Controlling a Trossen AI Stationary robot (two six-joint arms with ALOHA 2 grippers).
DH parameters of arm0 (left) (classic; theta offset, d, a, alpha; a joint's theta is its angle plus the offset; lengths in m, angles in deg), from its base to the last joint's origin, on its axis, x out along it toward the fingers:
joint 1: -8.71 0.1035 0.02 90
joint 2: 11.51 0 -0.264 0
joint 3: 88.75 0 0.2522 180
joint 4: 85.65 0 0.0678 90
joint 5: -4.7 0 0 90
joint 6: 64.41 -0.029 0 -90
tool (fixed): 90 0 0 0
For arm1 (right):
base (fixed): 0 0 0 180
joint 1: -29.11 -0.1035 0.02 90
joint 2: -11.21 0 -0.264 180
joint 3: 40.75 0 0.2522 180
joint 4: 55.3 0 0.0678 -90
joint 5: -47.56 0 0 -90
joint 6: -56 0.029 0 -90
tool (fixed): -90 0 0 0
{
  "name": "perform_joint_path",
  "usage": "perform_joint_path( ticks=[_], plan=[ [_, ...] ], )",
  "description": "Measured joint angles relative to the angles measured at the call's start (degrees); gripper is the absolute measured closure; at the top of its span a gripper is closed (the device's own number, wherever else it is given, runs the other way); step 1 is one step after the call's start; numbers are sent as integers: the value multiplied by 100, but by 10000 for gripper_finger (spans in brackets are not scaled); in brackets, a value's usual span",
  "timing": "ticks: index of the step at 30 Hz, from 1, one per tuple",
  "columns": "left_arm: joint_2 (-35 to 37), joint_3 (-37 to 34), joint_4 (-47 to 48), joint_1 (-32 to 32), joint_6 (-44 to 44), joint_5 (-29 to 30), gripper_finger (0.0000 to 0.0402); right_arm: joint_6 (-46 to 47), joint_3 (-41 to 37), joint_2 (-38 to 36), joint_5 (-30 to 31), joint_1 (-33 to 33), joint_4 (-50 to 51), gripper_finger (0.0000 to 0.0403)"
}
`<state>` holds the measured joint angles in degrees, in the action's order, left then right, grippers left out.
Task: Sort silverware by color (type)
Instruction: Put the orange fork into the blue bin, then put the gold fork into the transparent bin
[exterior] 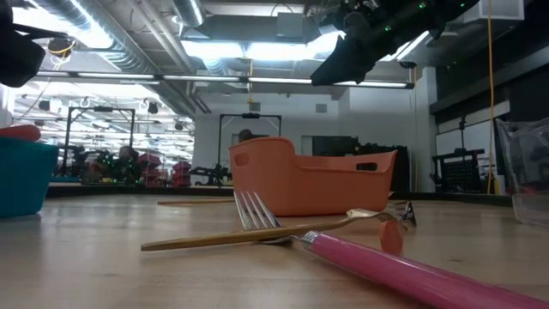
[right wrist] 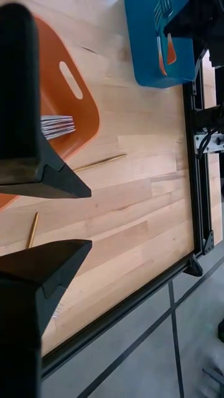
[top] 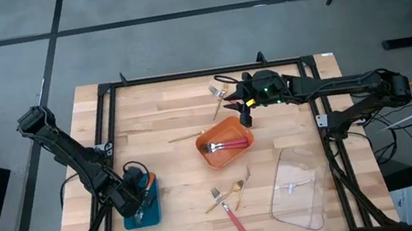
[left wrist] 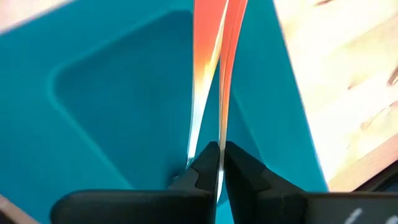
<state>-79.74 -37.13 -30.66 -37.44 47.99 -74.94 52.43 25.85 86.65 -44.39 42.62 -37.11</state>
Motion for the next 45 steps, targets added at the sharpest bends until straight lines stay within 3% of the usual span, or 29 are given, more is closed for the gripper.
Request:
perform_joint_path(
  ticks=[17, 26, 37, 45],
  plan=[
    [0, 0, 33, 0, 2, 88, 332, 2, 0, 0, 0, 0, 0, 295],
    [0, 0, 31, 0, -2, 569, 330, 2, 0, 0, -1, 0, 2, 295],
    [0, 0, -6, 0, -2, 600, 330, -33, 0, 0, 1, 1, 0, 295],
    [0, 0, -124, -2, -4, 612, 330, -626, 2, -8, 5, 0, 2, 295]
  ],
)
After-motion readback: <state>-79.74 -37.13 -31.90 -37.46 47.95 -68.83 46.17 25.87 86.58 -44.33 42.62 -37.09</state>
